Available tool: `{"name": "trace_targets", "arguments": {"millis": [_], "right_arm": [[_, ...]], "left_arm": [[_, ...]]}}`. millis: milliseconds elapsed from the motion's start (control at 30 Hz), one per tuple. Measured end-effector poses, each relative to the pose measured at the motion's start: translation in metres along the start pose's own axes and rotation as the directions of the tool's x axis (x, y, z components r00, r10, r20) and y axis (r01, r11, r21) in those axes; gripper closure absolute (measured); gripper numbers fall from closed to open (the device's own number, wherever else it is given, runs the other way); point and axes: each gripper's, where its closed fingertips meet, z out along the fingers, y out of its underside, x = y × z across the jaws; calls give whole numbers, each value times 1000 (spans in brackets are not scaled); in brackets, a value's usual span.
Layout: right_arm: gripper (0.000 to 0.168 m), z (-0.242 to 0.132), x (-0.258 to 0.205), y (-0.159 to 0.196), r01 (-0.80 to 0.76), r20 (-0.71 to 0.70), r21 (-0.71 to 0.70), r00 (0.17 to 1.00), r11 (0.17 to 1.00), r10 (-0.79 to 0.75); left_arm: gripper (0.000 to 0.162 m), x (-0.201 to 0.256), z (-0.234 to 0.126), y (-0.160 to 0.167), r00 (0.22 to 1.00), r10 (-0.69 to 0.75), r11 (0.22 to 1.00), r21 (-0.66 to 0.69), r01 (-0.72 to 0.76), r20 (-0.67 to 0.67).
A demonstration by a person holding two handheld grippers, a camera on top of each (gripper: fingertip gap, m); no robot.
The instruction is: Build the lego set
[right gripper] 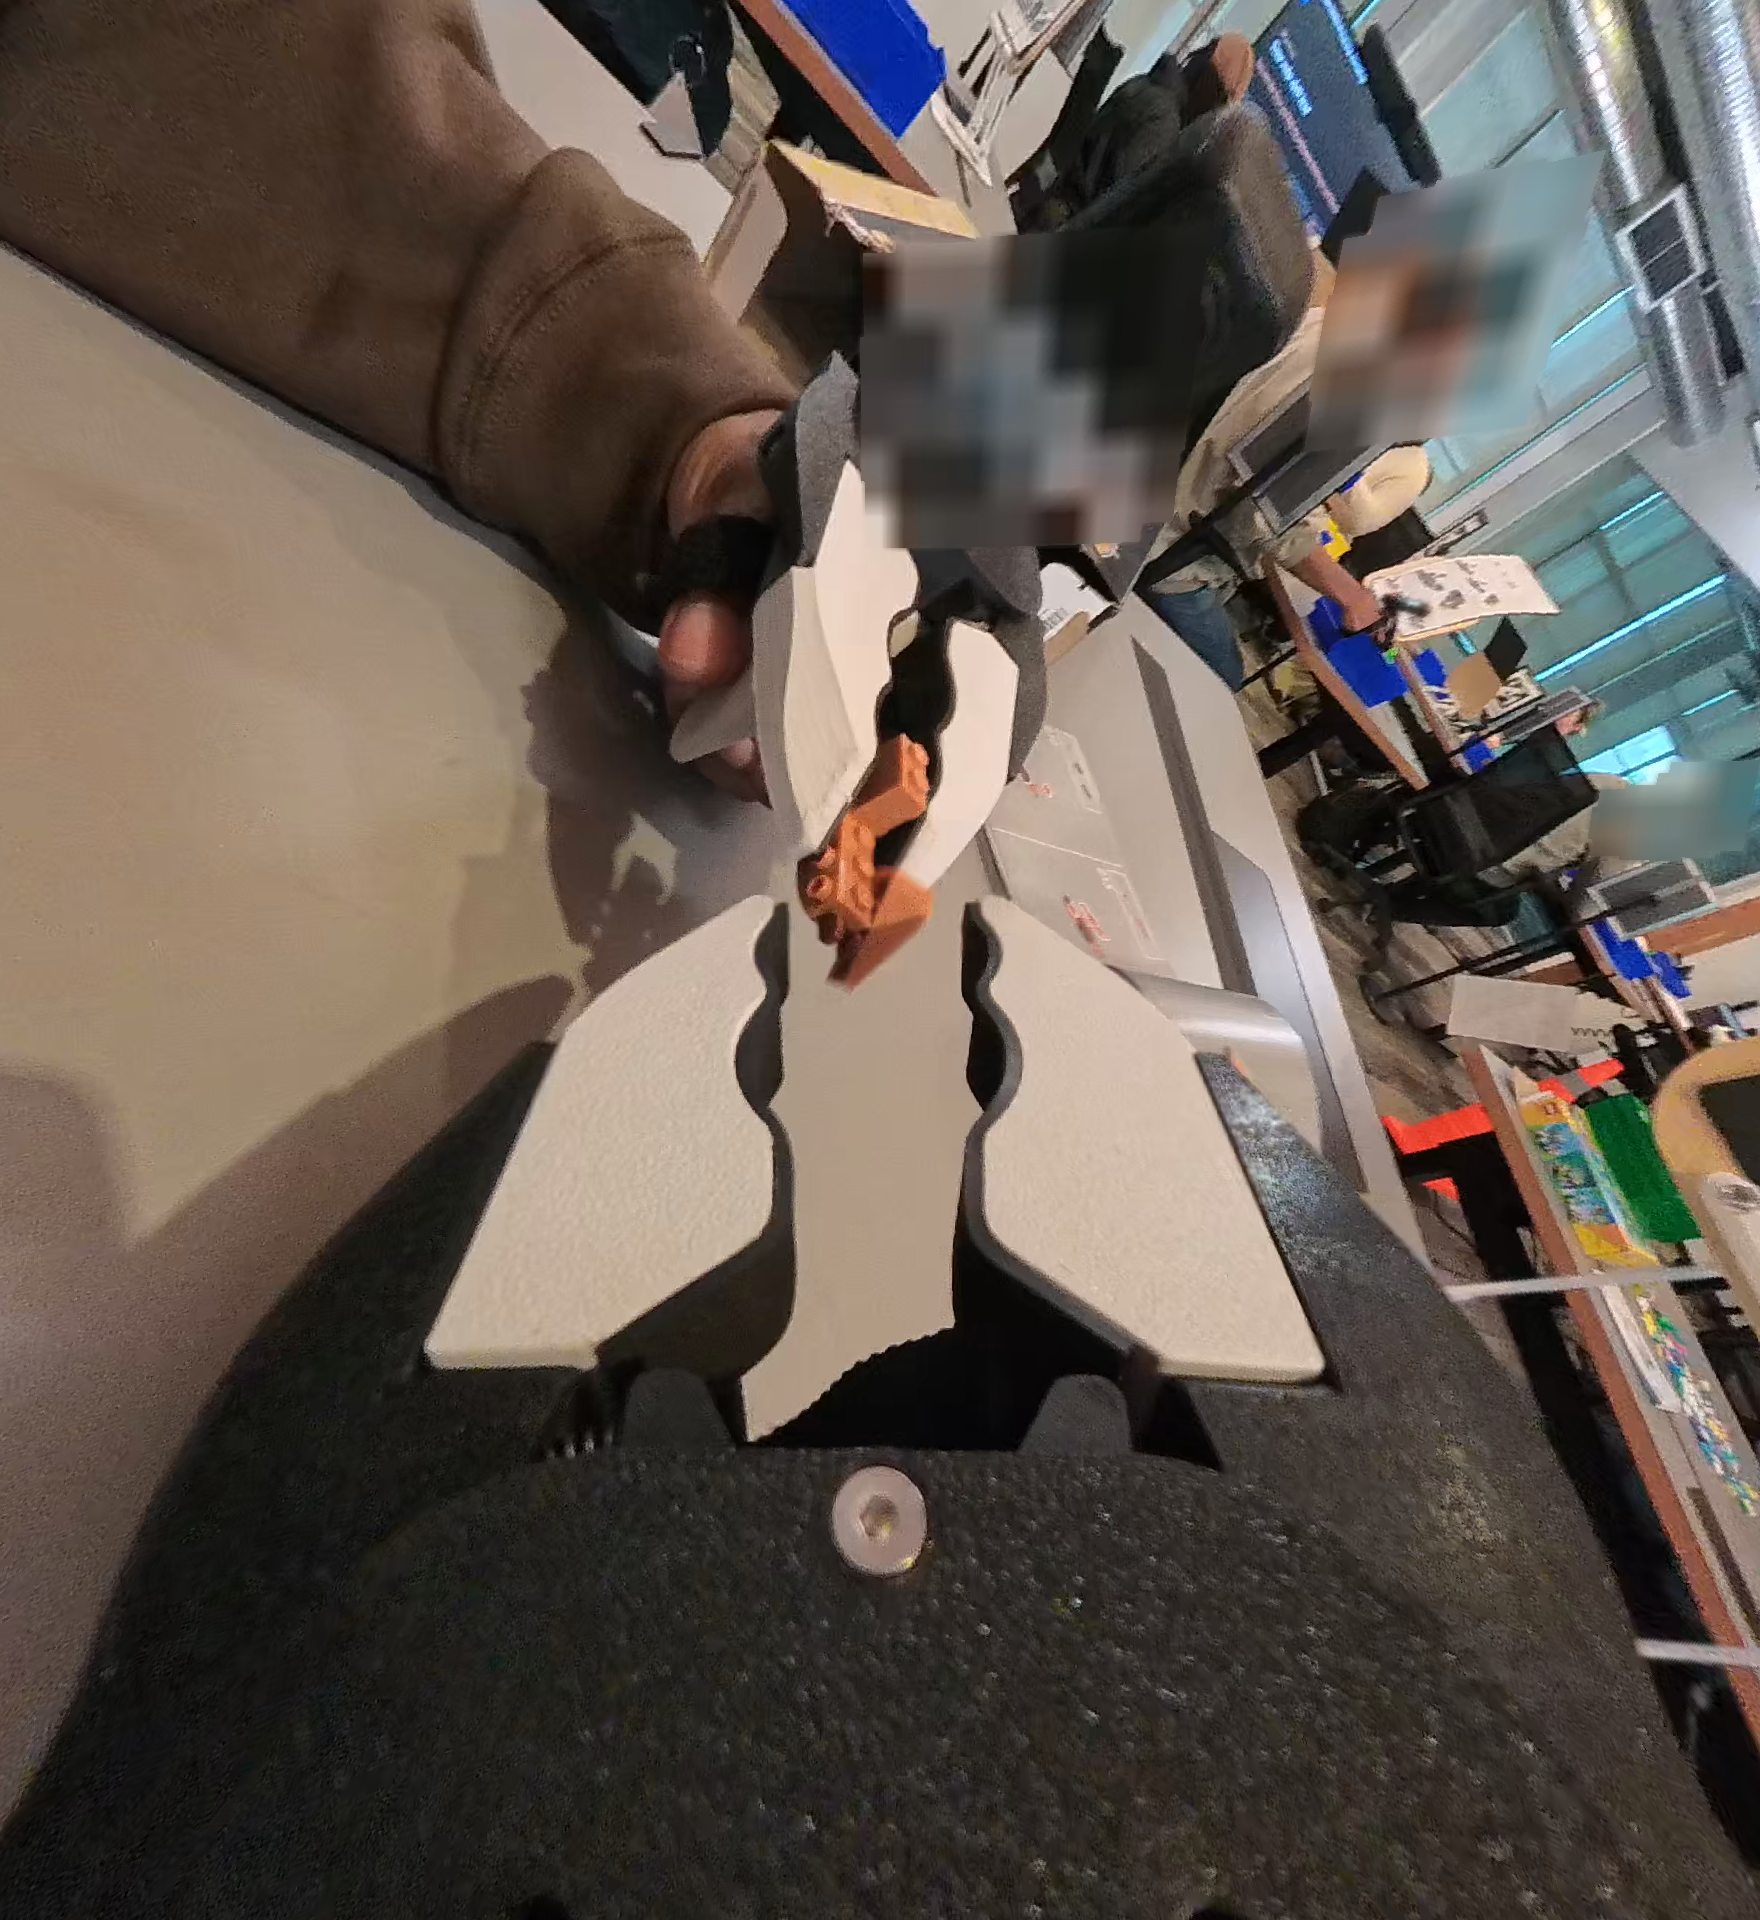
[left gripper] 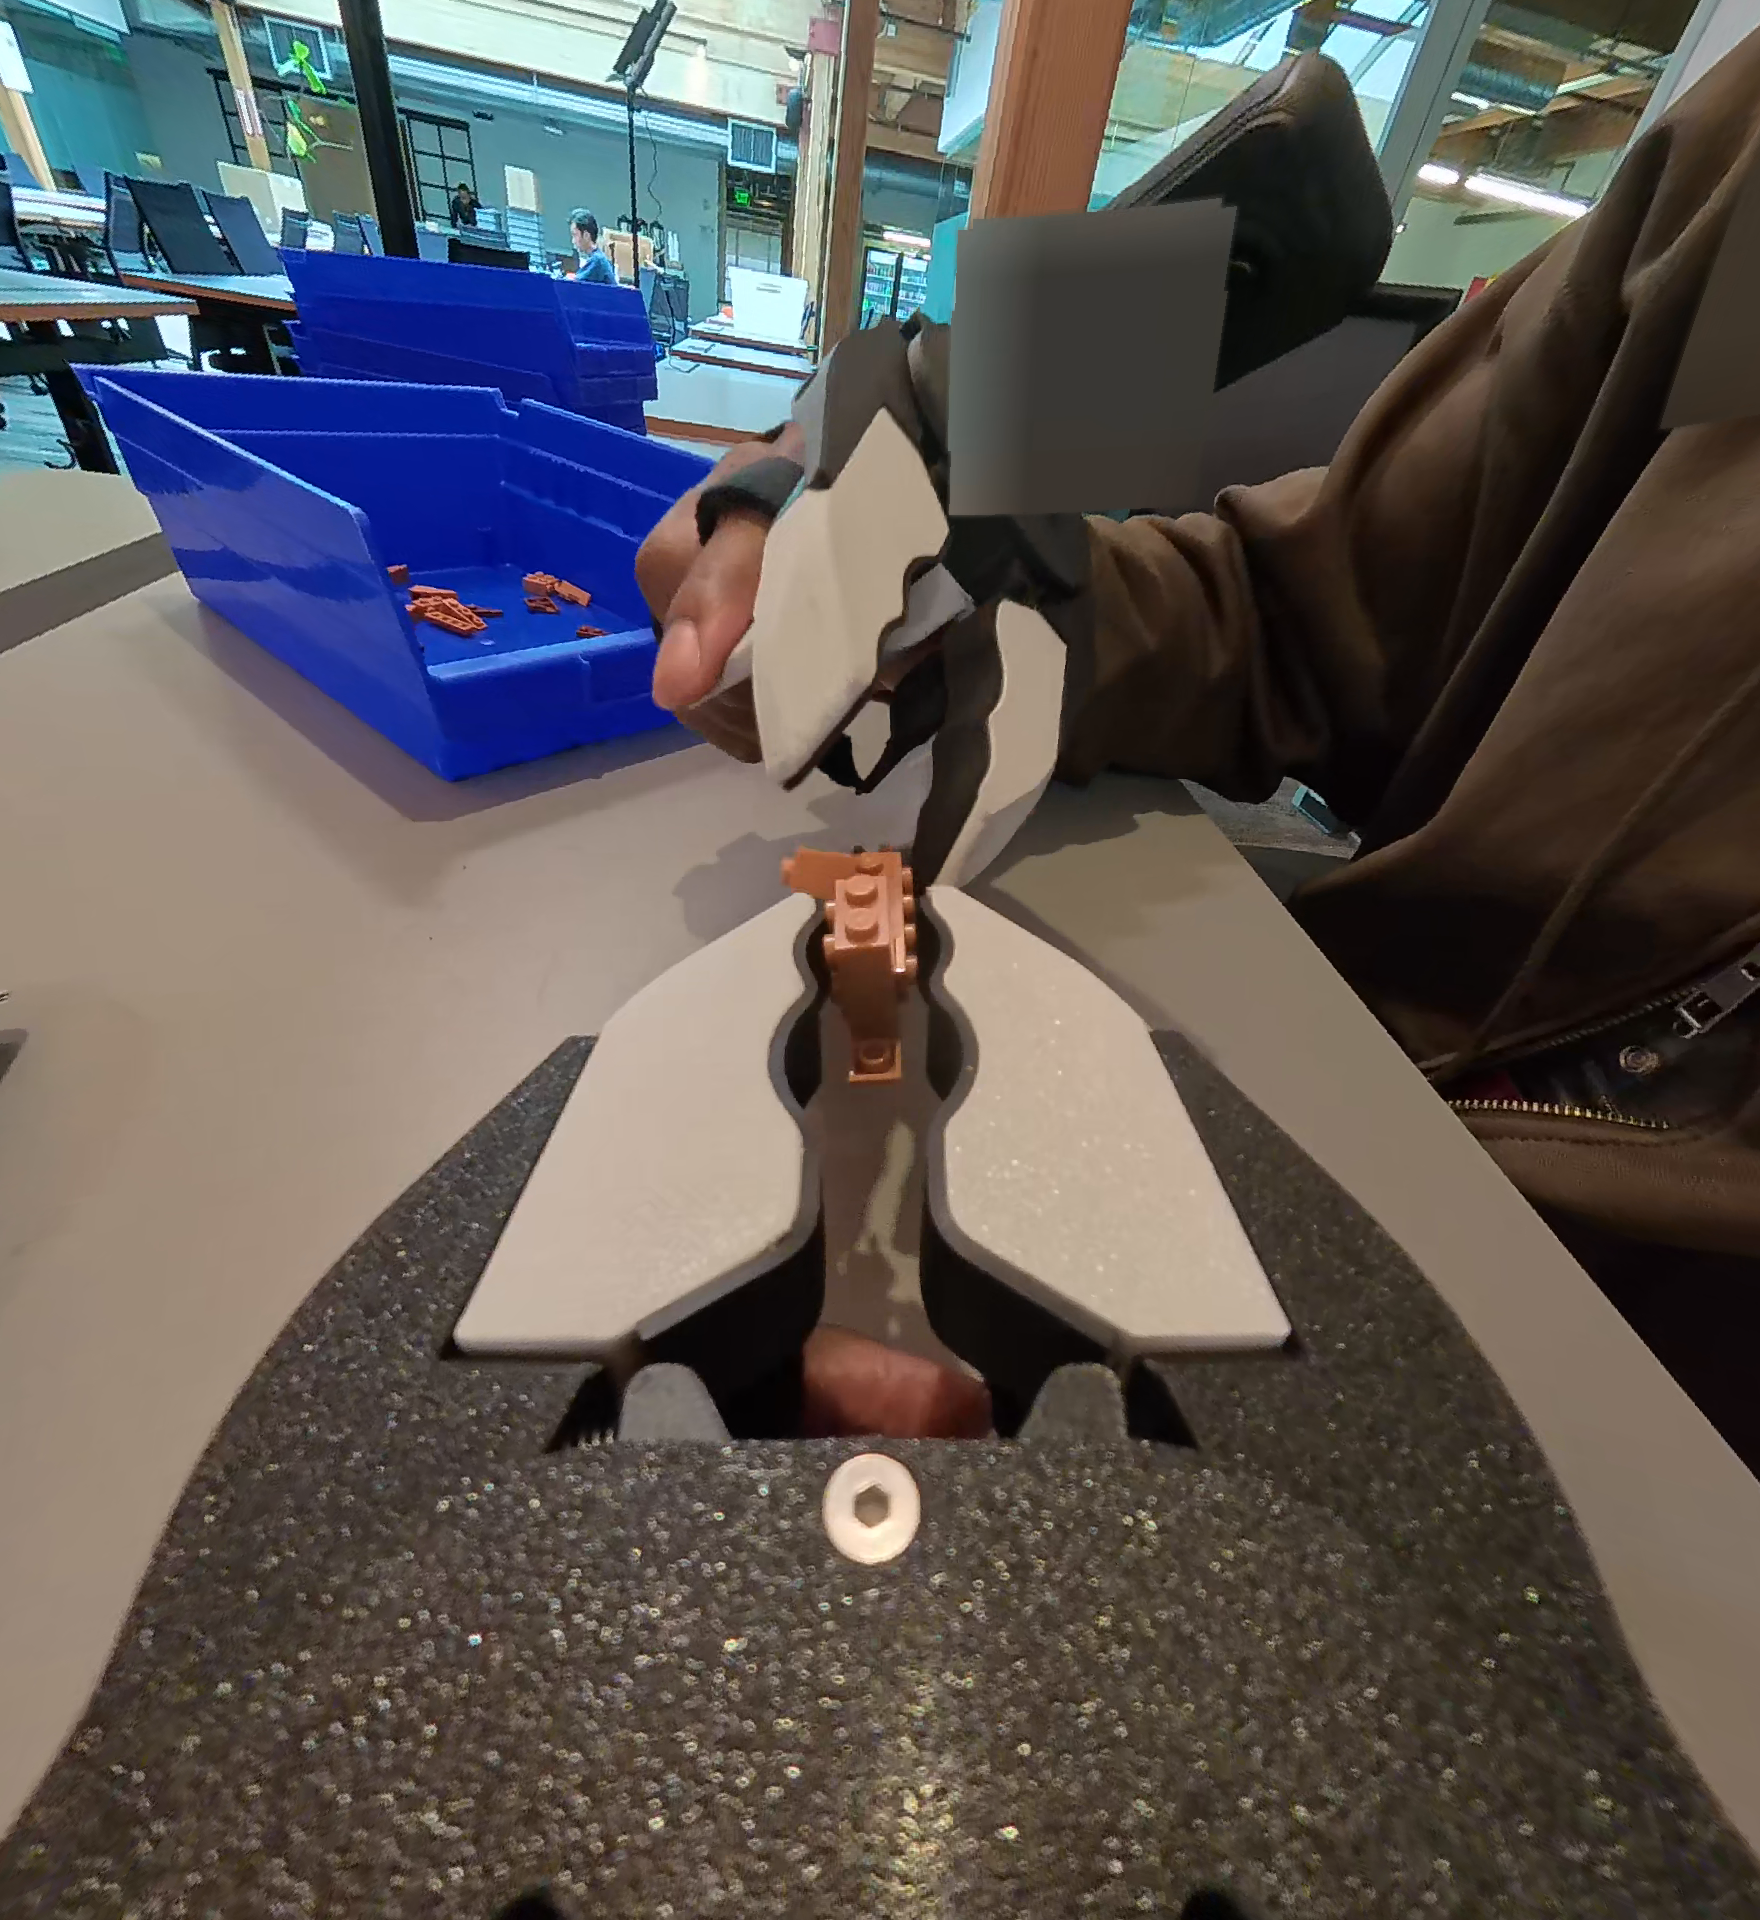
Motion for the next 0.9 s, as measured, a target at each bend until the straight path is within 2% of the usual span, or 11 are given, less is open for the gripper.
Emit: {"name": "trace_targets", "arguments": {"millis": [133,300,467,600,667,900], "right_arm": [[136,4,-4,16,-46,36,-43,998,998,48],[134,-16,-6,55,-186,46,-192,979,964,199],[135,-40,-7,94,-425,-63,-317,901,848,429],[135,-38,3,124,-506,-200,-417,862,756,466],[134,-38,11,140,-575,-277,-457,817,679,506],[132,-28,10,147,-675,-318,-471,730,568,604]], "left_arm": [[147,-3,-2,1,1000,-3,1000,-12,3,15],[147,-14,-6,15,996,14,993,-118,-4,84],[147,-25,-9,24,989,-5,984,-176,32,149],[147,-31,-10,25,983,-24,982,-178,57,182],[147,-33,-11,25,981,-27,982,-179,63,194],[147,-35,-10,29,978,-23,977,-201,66,209]]}}
